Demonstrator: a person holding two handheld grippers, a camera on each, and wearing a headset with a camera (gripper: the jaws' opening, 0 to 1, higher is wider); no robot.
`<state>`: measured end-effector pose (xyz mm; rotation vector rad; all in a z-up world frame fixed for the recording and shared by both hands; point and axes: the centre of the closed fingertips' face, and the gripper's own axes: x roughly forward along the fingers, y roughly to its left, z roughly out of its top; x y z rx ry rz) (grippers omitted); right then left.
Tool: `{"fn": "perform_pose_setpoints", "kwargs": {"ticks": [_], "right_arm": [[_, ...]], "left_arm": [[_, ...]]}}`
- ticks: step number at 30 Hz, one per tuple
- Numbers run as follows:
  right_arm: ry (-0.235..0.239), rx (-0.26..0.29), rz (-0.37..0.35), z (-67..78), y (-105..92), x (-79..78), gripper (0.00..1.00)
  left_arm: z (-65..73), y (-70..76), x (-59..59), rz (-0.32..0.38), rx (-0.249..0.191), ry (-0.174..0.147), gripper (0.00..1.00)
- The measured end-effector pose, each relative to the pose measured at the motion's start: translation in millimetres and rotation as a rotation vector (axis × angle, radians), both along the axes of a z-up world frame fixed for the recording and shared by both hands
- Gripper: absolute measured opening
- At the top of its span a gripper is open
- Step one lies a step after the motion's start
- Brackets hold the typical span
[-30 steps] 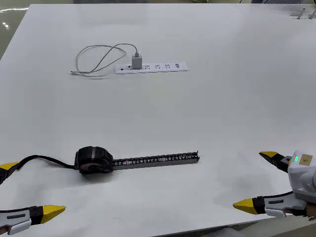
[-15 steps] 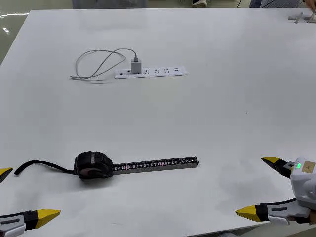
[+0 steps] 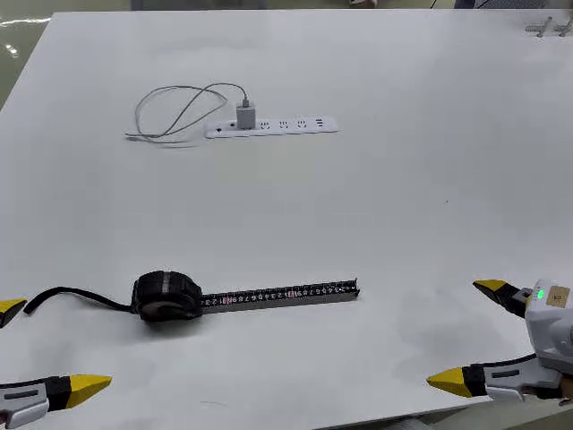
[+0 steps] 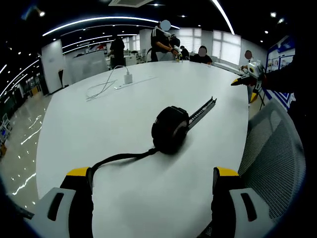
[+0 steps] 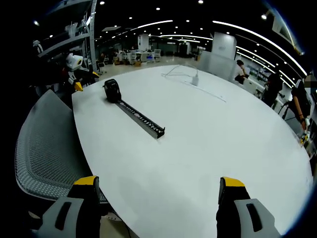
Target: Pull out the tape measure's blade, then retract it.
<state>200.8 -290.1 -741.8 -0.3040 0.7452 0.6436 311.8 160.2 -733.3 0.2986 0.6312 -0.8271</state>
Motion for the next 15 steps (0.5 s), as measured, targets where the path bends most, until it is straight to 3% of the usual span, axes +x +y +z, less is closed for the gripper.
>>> {"fn": "perform_pose_setpoints", "kwargs": {"ticks": [3, 15], "right_arm": [[0.008, 0.0, 0.005, -0.8, 0.7, -1.8, 0.99], [0.034, 0.004, 0.018, -3.6, 0.7, -6.4, 0.99]], "left_arm": [[-5.2, 1.1, -2.6, 0.001, 0.001, 0.032, 0.99], [-2.7, 2.6, 2.3, 0.009, 0.017, 0.006, 0.99]]}}
